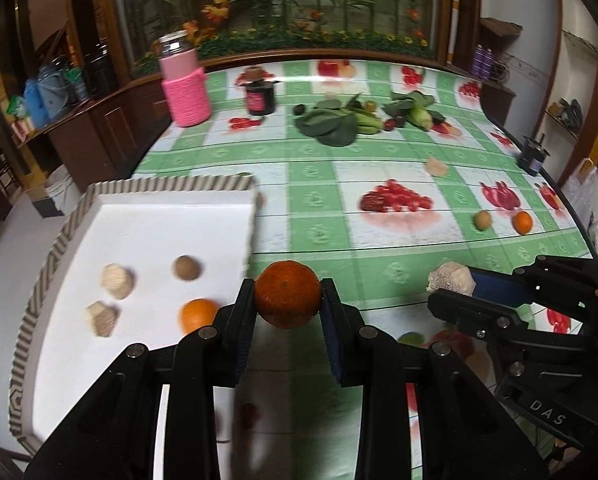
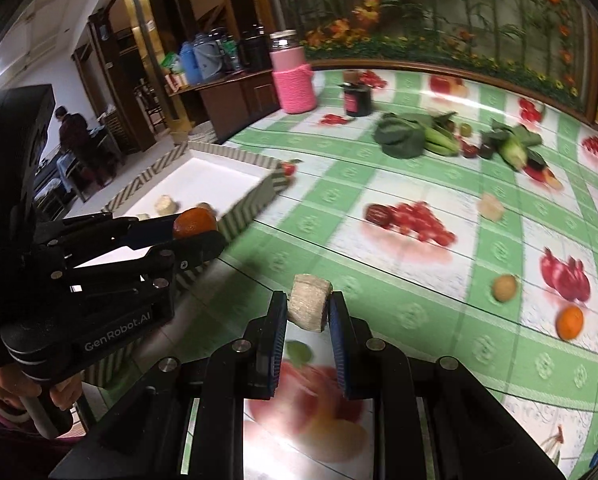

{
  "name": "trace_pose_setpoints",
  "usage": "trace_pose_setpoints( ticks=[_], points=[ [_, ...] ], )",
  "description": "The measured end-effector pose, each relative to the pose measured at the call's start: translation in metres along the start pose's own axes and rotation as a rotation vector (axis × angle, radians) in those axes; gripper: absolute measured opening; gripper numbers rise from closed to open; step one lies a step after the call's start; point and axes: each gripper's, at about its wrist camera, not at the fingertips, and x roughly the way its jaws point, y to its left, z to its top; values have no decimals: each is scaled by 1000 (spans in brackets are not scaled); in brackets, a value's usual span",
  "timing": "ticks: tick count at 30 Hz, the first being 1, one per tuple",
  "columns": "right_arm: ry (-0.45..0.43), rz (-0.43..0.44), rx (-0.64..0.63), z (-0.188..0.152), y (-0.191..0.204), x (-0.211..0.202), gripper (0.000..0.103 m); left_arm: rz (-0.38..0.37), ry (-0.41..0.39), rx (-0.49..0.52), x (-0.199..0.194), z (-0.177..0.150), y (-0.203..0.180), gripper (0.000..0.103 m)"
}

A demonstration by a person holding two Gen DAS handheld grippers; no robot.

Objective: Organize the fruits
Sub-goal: 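Carry block and orange over the white tray and open both tools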

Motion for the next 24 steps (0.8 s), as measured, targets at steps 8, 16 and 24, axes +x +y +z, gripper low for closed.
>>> trace_pose_setpoints(
  ticks=[8,16,24],
  points=[
    [11,50,-60,13,37,15,22,43,0,-43,-9,-8,40,28],
    [31,91,-117,22,68,32,22,68,15,-112,-16,-19,87,28],
    [58,138,-176,32,101,51,21,113,56,-181,-9,-36,129,29]
  ],
)
